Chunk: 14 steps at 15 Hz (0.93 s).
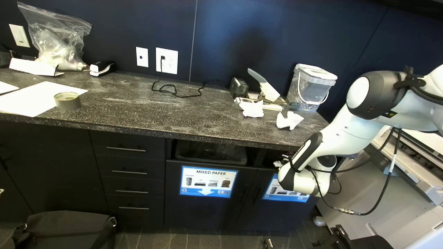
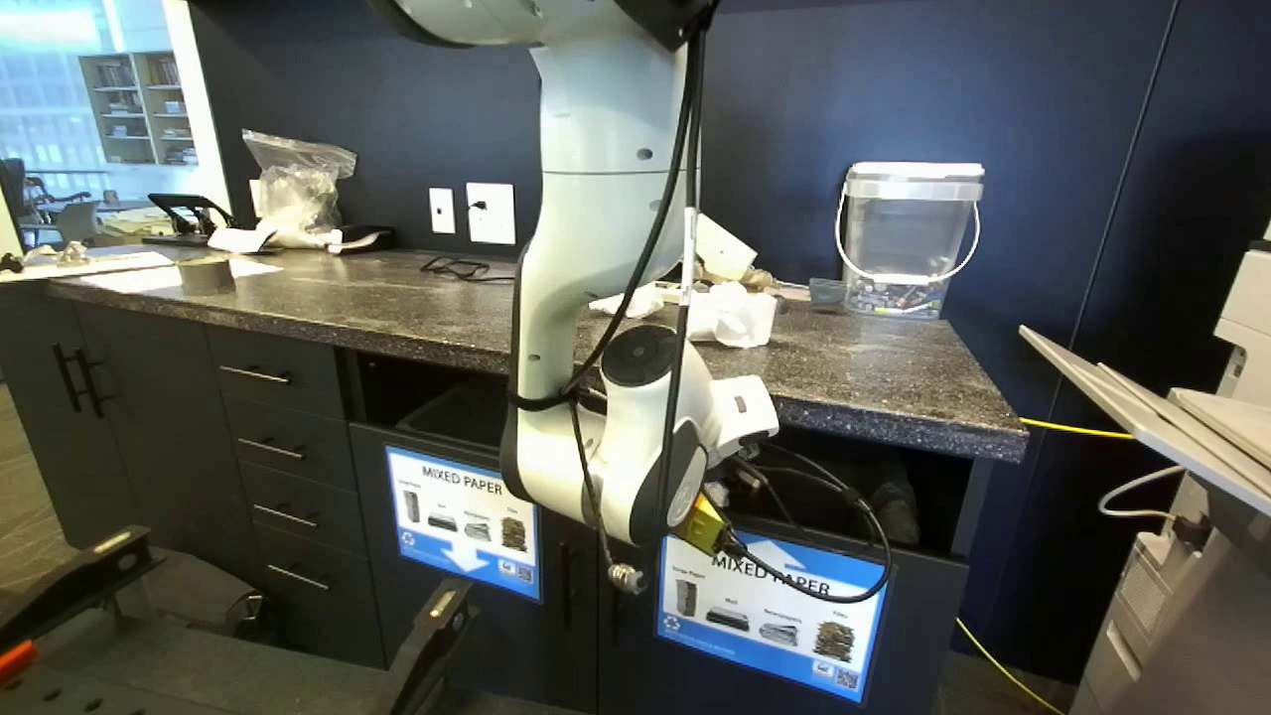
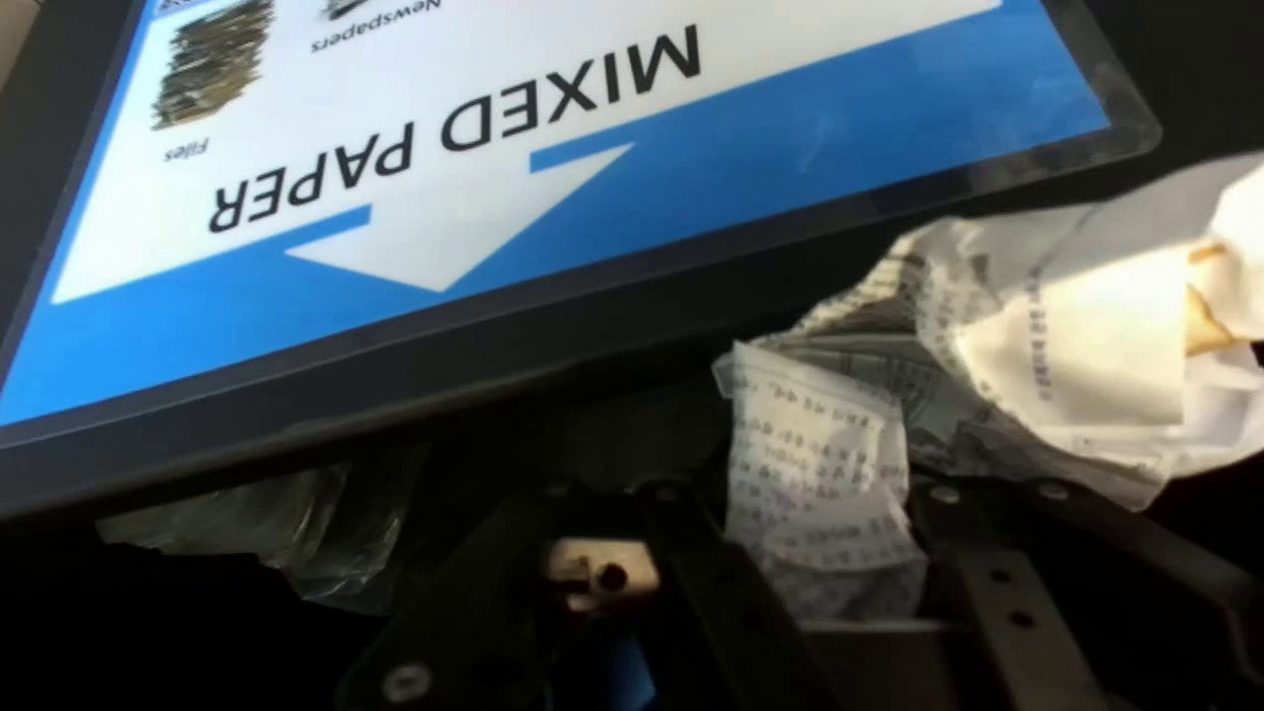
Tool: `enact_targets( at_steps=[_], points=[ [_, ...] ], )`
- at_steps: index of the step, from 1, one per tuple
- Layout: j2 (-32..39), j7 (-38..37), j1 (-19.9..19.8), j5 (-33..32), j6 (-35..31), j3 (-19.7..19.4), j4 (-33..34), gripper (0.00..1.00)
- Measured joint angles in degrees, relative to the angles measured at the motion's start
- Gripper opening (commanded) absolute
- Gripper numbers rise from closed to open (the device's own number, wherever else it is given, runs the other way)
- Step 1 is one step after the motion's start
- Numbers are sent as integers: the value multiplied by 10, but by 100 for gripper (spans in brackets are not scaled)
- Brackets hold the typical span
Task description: Remove all the paper trash from the base top and put them in the mixed paper bin on the right
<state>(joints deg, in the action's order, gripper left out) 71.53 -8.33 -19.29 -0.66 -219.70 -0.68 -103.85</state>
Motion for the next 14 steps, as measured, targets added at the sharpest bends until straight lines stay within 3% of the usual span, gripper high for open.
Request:
enact_targets(
  at_steps=[4, 10, 14],
  points=[
    [35, -17, 0, 8, -14, 4, 50, 6],
    [93, -57, -41, -103, -25, 58, 129, 6],
    [112, -56, -38, -87, -25, 55, 155, 6]
  ],
)
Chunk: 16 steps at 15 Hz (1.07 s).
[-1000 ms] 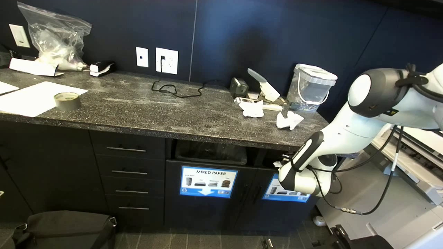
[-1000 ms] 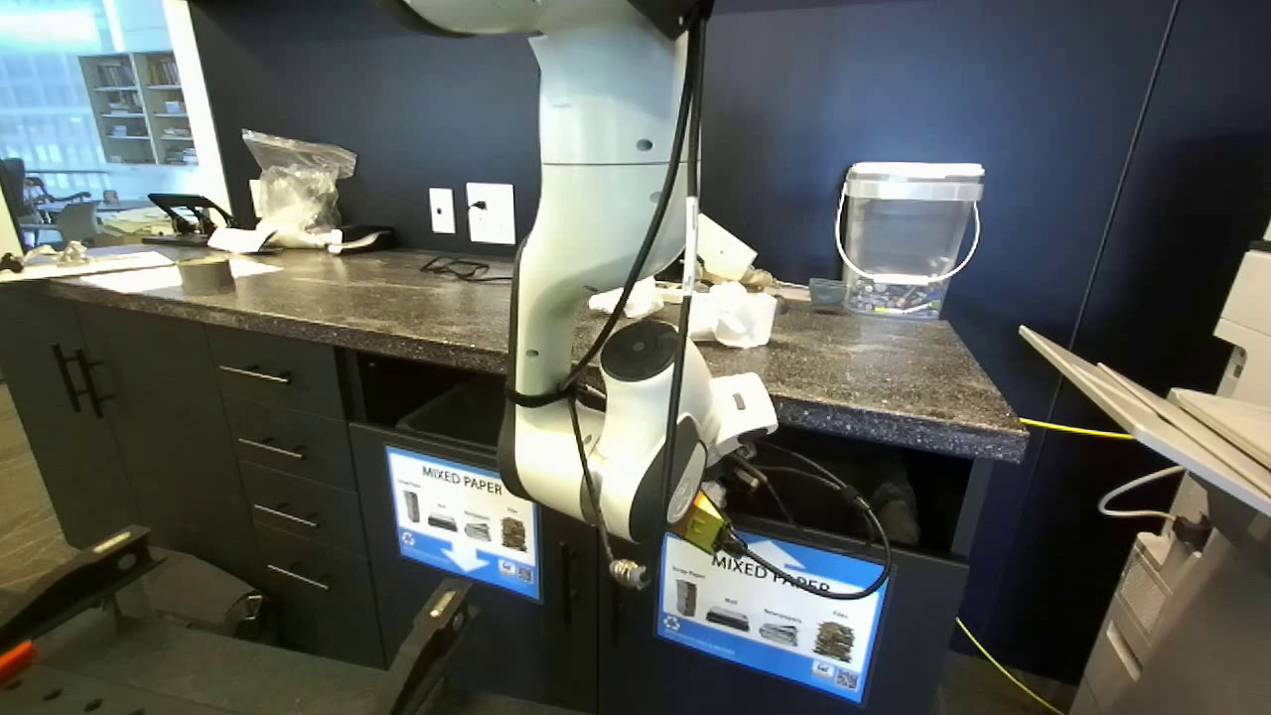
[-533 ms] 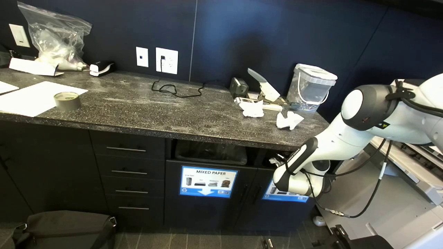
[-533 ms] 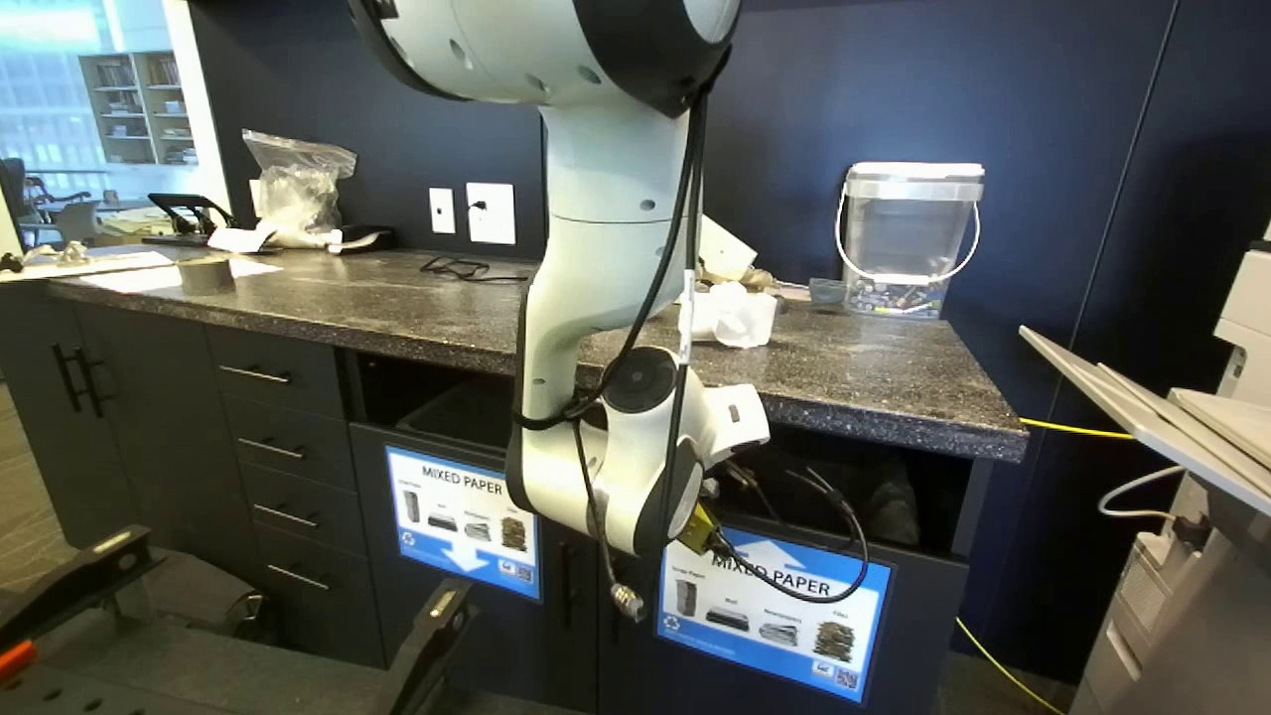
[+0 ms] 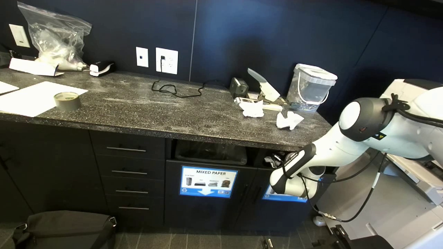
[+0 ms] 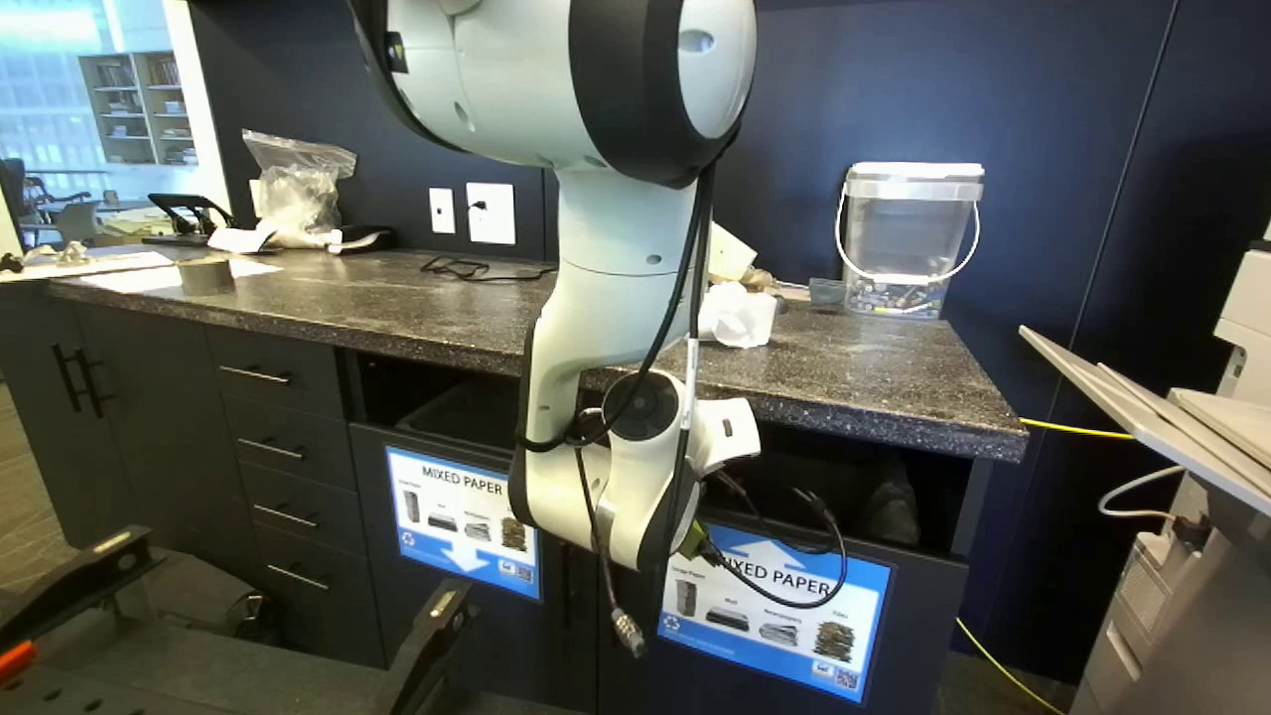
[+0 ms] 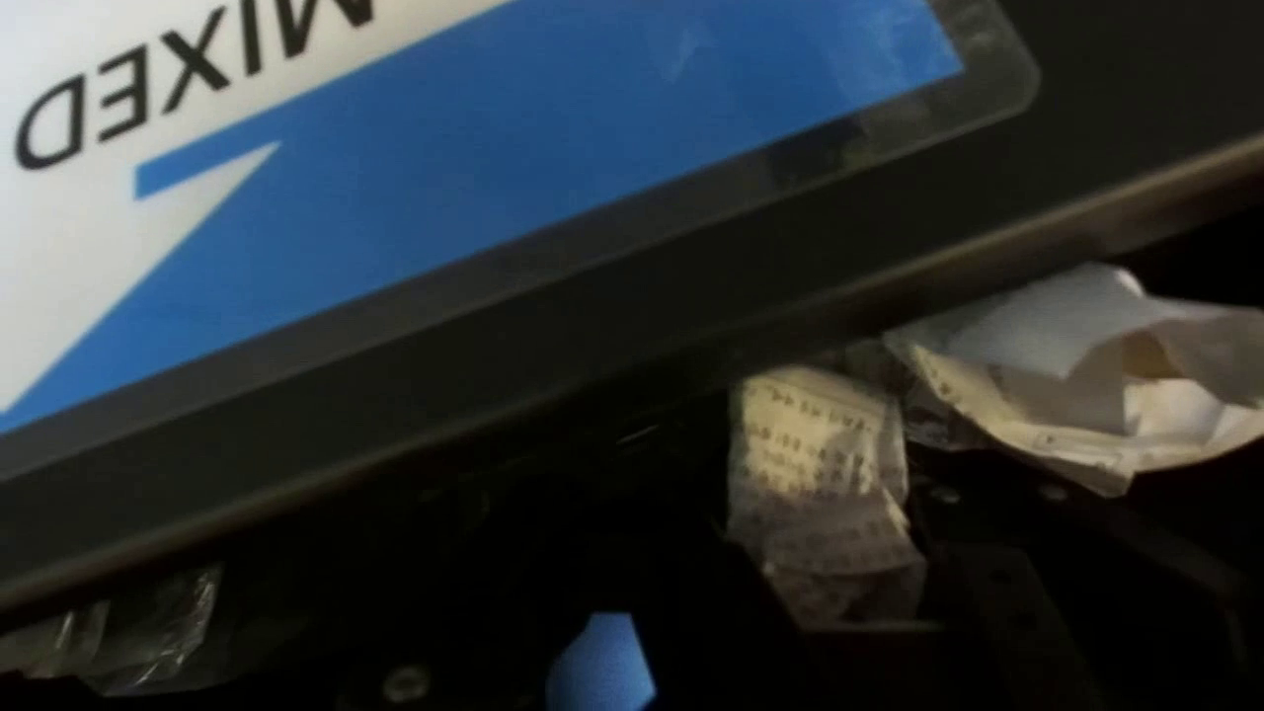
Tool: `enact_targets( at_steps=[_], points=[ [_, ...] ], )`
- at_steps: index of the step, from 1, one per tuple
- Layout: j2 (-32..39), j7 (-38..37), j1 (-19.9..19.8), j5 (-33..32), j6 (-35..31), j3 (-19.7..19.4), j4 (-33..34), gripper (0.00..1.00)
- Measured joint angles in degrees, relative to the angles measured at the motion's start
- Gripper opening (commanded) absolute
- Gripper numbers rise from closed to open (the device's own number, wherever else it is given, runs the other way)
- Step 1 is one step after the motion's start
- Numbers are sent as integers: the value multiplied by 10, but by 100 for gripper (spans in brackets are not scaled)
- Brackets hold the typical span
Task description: Remove all the paper trash from the base top and put them in the mixed paper bin on the right
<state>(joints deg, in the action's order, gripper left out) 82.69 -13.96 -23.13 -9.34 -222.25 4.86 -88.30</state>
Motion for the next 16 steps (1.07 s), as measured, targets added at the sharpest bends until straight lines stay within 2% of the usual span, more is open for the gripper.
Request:
enact_targets(
  at_steps=[4, 5, 6, 7, 15, 16],
  points=[
    [10, 6, 20, 51, 1, -11, 19, 4],
    [13, 7, 25, 61, 1, -13, 23, 7],
    [15, 7, 29, 69, 2, -15, 25, 36],
    [17, 7, 32, 75, 3, -16, 27, 36],
    [21, 30, 64, 106, 2, -44, 29, 97],
    [21, 32, 67, 107, 1, -47, 28, 99]
  ],
)
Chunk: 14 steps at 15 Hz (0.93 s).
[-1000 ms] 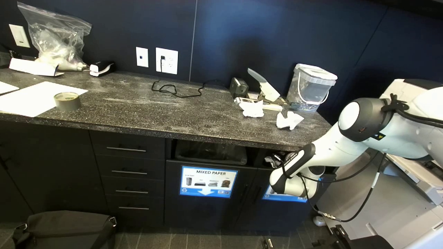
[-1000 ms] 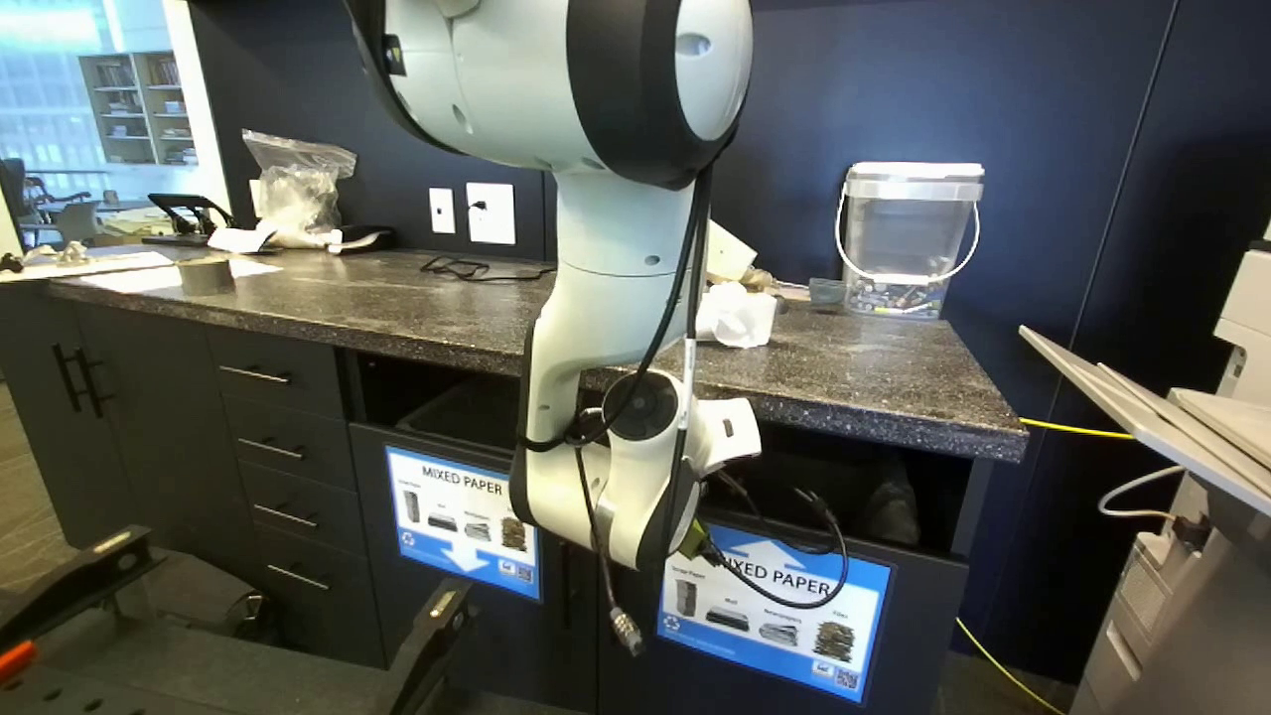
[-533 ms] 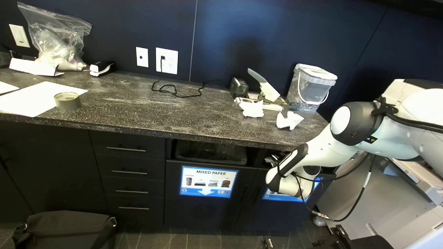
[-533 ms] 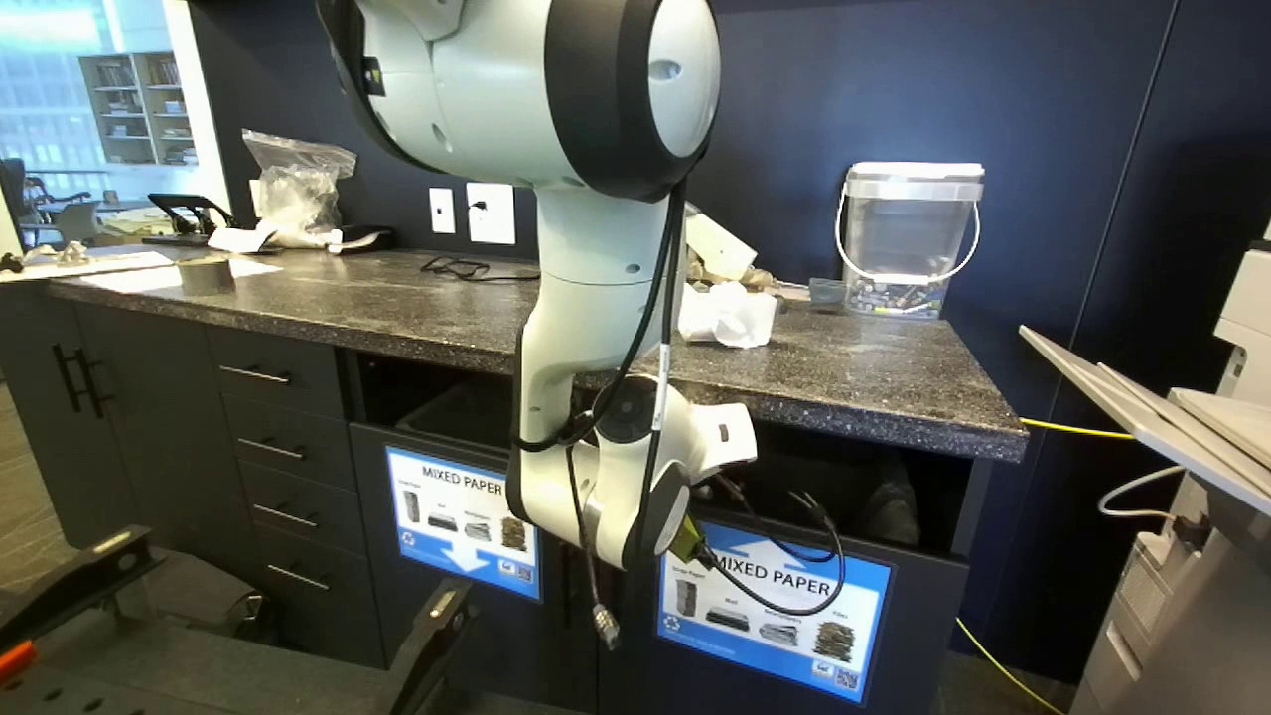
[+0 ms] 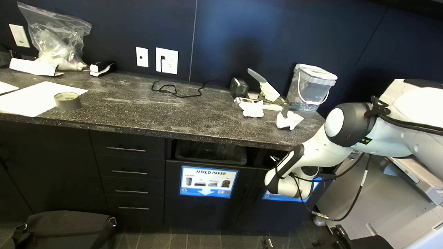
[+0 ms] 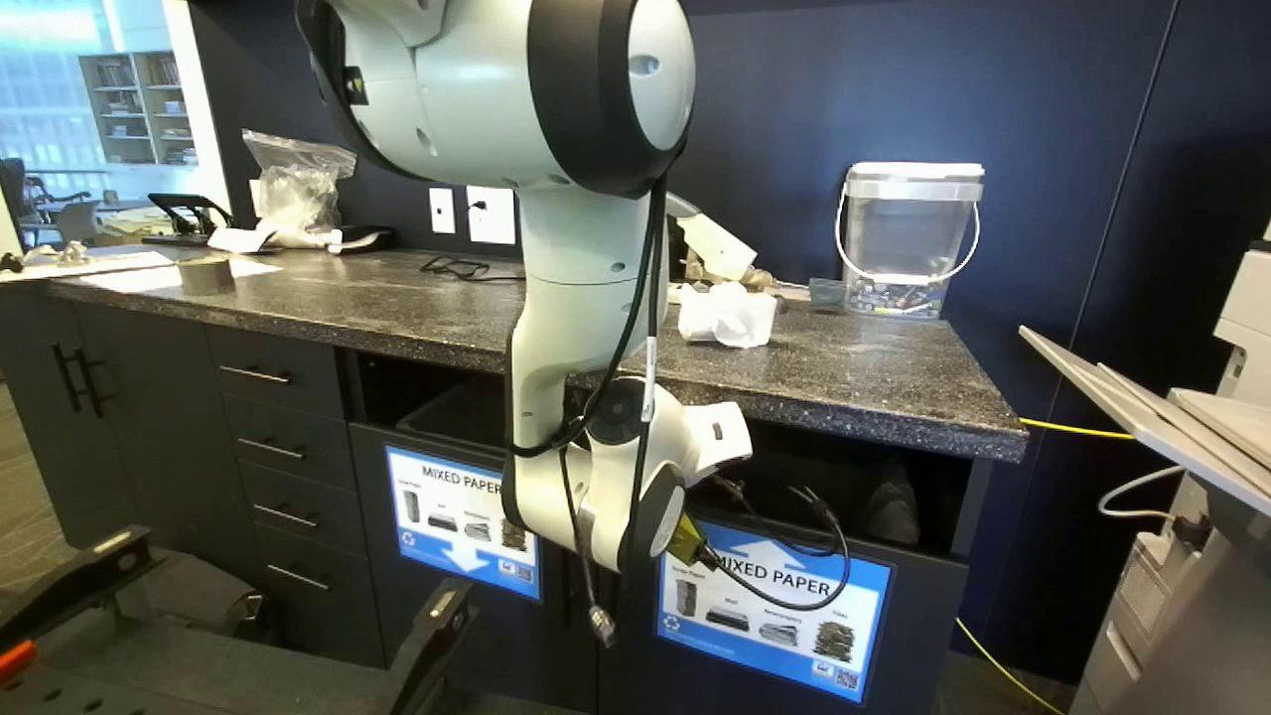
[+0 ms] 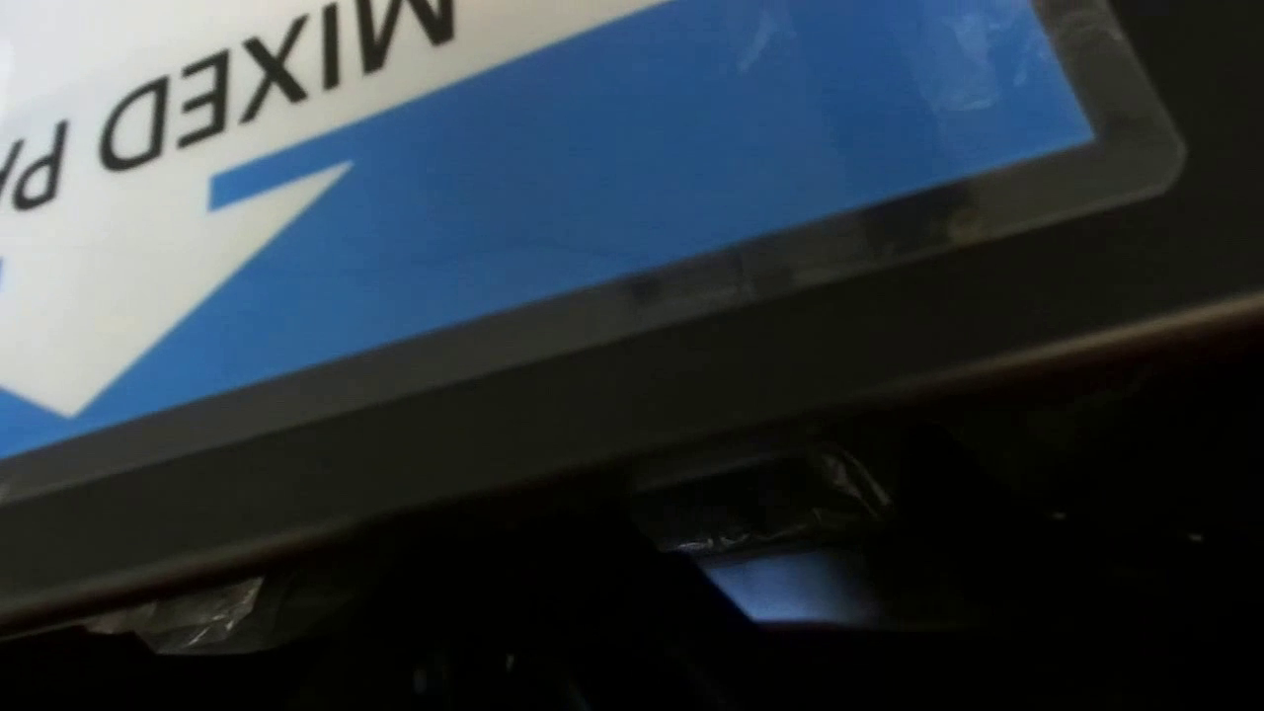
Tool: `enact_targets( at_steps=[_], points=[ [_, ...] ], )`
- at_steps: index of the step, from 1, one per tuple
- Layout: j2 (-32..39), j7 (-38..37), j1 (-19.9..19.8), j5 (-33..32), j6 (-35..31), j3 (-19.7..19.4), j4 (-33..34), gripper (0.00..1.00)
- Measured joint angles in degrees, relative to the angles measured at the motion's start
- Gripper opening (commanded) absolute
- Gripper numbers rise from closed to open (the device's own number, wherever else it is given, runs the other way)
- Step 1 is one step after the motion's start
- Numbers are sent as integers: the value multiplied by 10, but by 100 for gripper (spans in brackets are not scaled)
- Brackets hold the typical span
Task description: Remove all the paper trash from the base top and put them in the mixed paper bin on the right
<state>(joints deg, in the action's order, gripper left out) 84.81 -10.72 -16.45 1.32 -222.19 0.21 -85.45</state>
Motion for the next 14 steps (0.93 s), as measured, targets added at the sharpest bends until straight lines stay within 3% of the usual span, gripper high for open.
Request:
enact_targets(
  at_steps=[7, 12, 14],
  points=[
    [-25, 36, 14, -4, -8, -15, -37, 100],
    [-95, 78, 34, -20, 3, -38, -129, 100],
    [-136, 79, 31, -76, 39, -39, -179, 100]
  ],
)
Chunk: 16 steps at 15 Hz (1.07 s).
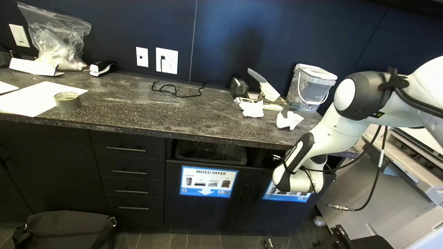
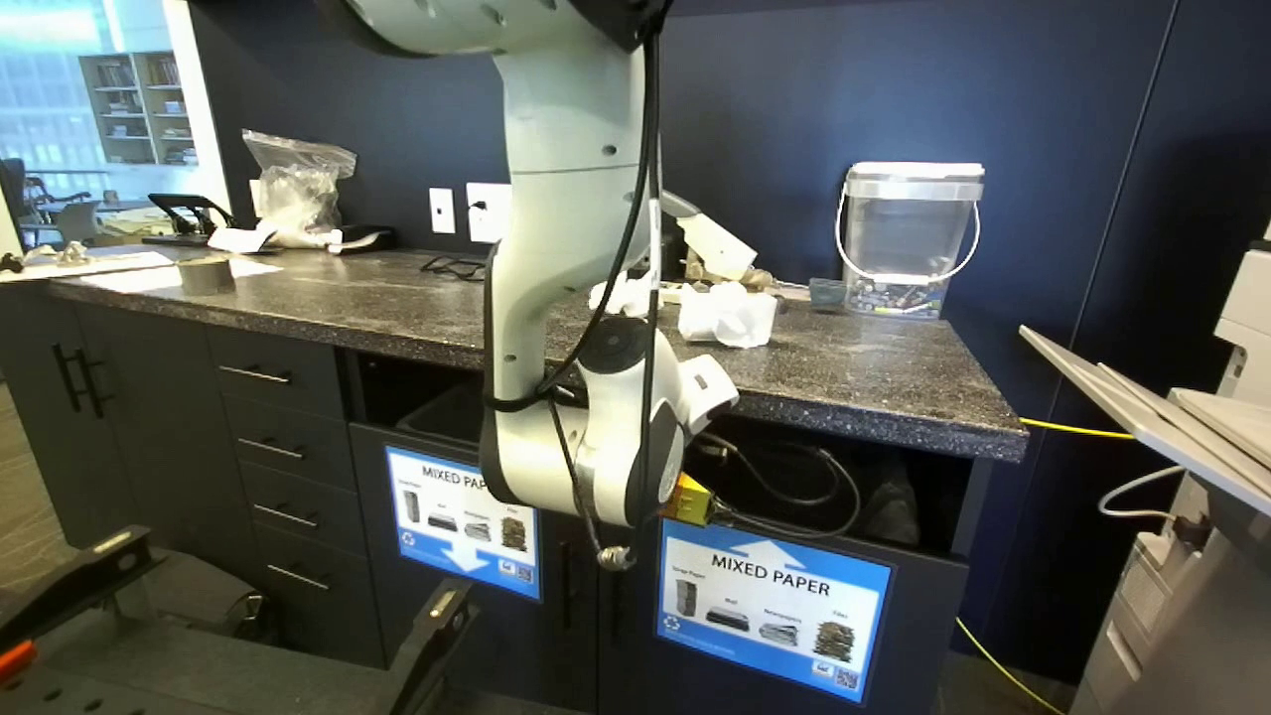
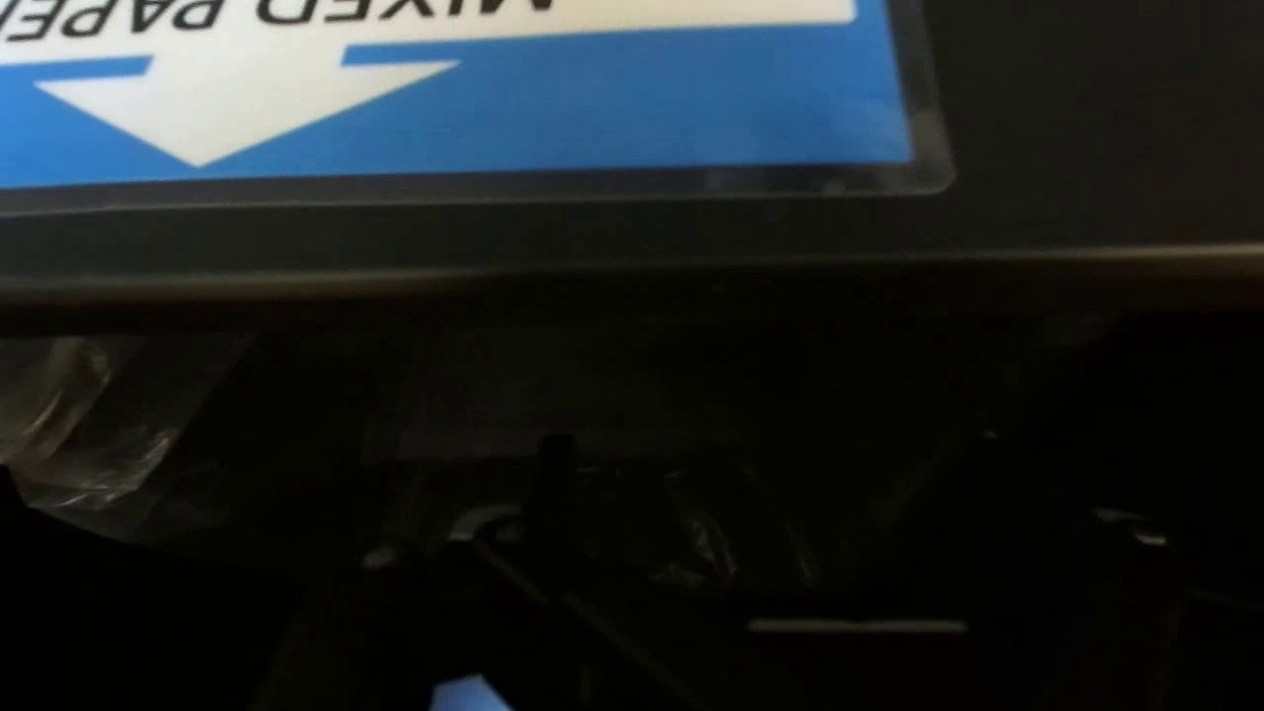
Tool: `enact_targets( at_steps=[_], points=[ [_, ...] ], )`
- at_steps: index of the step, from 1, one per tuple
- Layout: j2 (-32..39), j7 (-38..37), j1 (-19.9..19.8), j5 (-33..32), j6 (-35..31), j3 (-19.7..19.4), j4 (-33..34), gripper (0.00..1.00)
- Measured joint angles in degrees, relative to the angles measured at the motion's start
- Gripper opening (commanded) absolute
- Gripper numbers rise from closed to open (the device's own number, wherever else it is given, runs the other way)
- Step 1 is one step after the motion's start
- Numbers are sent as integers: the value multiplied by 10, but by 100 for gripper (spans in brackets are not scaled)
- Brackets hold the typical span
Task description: Remove all the paper trash from the base top and put them in the mixed paper bin on the right
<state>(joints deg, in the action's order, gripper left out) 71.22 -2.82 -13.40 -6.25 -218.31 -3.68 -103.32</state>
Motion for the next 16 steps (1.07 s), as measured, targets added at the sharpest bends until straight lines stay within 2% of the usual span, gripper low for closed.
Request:
enact_targets(
  at_steps=[5, 8, 13, 16],
  points=[
    [-140, 3, -43, -159, 125, 31, -130, 100],
    [-236, 31, -69, -196, 244, 63, -195, 100],
    [-397, 135, -102, -172, 470, 132, -270, 100],
    [-476, 208, -93, -109, 545, 149, -282, 100]
  ],
)
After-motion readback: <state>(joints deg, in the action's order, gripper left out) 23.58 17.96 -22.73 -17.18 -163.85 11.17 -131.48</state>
